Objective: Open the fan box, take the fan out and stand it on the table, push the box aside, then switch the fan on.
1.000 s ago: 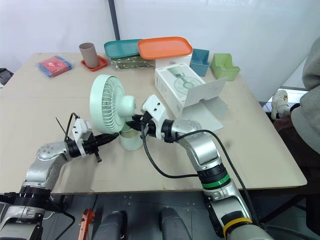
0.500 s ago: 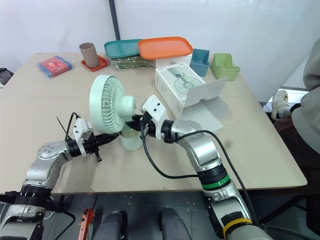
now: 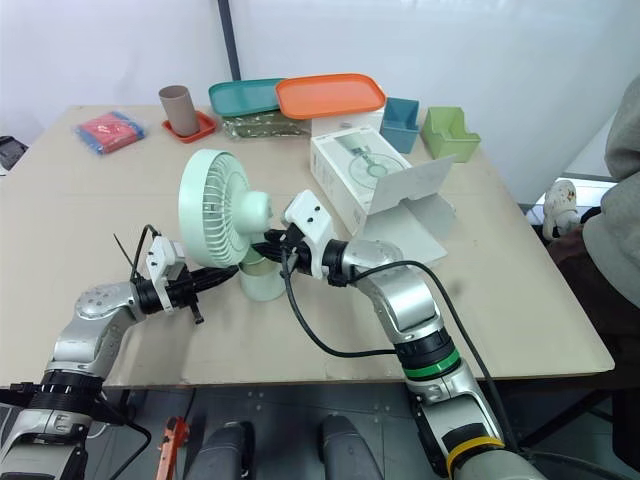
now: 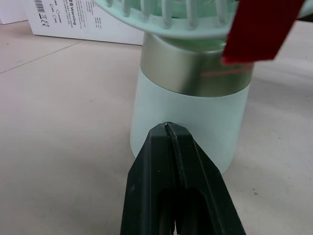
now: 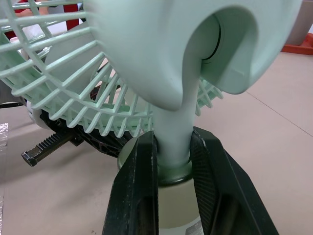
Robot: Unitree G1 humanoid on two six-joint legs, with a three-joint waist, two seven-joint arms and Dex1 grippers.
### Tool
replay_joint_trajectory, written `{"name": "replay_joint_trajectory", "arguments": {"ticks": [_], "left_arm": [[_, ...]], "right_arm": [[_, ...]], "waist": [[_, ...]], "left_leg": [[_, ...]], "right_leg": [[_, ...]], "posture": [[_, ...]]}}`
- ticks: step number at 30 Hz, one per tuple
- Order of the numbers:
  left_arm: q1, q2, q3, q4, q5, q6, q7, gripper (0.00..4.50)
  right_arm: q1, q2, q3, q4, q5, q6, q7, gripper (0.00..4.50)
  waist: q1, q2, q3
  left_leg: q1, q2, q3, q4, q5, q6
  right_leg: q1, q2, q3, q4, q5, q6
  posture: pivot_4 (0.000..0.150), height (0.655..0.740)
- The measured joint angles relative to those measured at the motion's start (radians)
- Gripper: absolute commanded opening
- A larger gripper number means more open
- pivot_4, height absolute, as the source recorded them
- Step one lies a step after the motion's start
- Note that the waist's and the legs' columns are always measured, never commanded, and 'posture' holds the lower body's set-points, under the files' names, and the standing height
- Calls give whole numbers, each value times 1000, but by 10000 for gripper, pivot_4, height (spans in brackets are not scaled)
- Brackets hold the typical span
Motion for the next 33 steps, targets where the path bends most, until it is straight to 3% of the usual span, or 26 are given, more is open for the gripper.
{"name": "replay_joint_trajectory", "arguments": {"ticks": [33], "left_arm": [[64, 41, 48, -77, -22, 5, 15, 681]], "right_arm": [[-25, -19, -17, 60, 25, -21, 44, 3939]], "waist": [[0, 0, 0]], "left_leg": [[0, 0, 0, 0, 0, 0]], "right_leg": [[0, 0, 0, 0, 0, 0]], "posture": [[1500, 7400]]}}
